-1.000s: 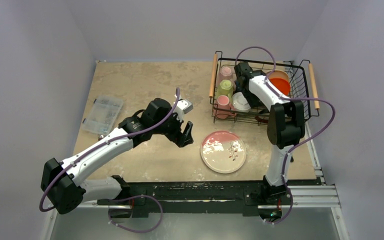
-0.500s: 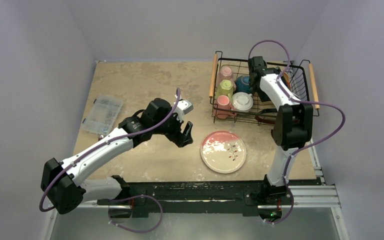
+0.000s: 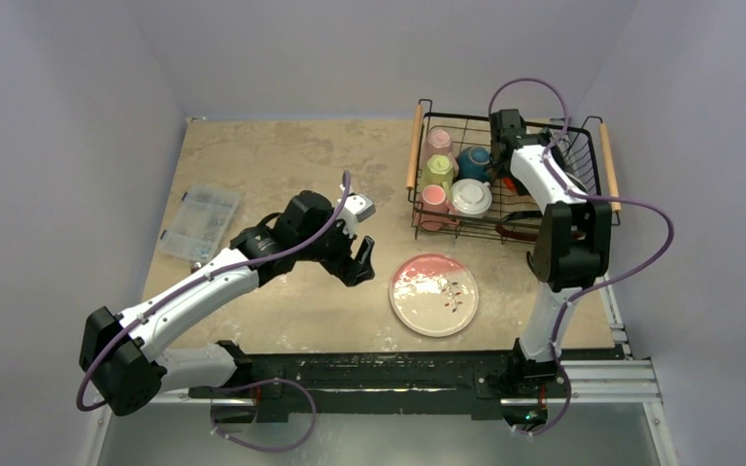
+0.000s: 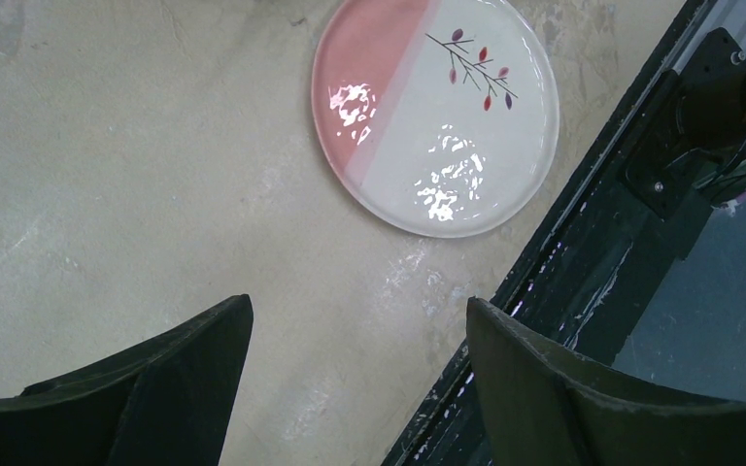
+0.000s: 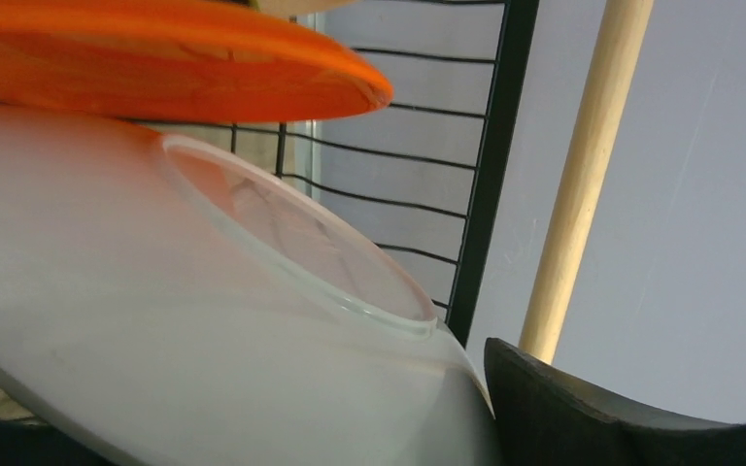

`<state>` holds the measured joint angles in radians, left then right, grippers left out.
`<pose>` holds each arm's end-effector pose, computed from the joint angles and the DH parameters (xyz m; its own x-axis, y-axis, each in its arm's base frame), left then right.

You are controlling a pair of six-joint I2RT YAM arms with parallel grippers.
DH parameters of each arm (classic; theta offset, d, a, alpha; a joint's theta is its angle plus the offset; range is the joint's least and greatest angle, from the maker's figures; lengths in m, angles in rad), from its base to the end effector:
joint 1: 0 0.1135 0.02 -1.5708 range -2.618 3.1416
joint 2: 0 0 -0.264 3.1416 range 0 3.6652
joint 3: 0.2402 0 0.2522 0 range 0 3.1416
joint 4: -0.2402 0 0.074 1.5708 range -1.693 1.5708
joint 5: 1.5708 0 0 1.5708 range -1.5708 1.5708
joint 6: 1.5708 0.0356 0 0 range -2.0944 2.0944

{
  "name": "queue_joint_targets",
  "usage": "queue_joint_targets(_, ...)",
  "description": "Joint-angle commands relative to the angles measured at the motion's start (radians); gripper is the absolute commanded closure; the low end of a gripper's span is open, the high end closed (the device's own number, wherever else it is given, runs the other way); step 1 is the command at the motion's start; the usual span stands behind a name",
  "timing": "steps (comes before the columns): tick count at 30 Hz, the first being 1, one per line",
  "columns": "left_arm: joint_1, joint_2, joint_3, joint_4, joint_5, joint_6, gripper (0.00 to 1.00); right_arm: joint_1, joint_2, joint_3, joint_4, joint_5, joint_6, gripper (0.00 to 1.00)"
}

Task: Load the mixed dishes into the dish rack
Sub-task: Insert the plate into the dish rack.

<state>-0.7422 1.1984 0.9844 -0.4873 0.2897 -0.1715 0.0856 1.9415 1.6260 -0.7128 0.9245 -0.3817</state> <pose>0.1838 -0.1823 0.2963 -0.6065 0.3344 -0.7213 0.7156 0.6250 -0.3120 0.4173 0.0073 0.2589 -0.9257 -0.3046 -0.2244 0.0155 0.5623 -0.8268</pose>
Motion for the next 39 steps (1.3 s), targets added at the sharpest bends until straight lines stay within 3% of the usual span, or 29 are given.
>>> queue_joint_targets(1, -0.004, -0.008, 0.008, 0.027, -0.005, 0.018, 0.2, -0.019, -0.096, -0.056, 0.043, -0.027, -0.053, 0.33)
queue_joint_targets(3, -0.003, -0.009, 0.006, 0.031, -0.004, 0.018, 0.2, -0.018, -0.145, -0.115, 0.104, -0.058, -0.147, 0.53)
queue_joint_targets(7, -0.003, -0.009, -0.004, 0.042, 0.002, 0.011, 0.2, -0.026, -0.148, -0.113, 0.15, -0.106, -0.214, 0.68)
queue_joint_targets(13, -0.005, -0.013, -0.019, 0.052, 0.012, 0.006, 0.2, -0.026, -0.113, -0.085, 0.114, -0.163, -0.316, 1.0)
queue_joint_targets(20, -0.003, -0.014, -0.045, 0.079, 0.019, -0.014, 0.18, -0.024, -0.221, -0.166, 0.165, -0.232, -0.434, 1.0)
queue_joint_targets(30, -0.003, -0.007, -0.064, 0.115, 0.042, -0.052, 0.17, 0.038, -0.39, -0.287, 0.126, -0.352, -0.835, 1.0)
queue_joint_targets(35, -0.004, -0.023, -0.102, 0.15, 0.048, -0.068, 0.17, 0.041, -0.367, -0.266, 0.165, -0.339, -0.927, 1.0)
queue_joint_targets(39, -0.003, -0.037, -0.134, 0.169, 0.053, -0.08, 0.17, 0.042, -0.342, -0.296, 0.321, -0.304, -1.025, 1.0)
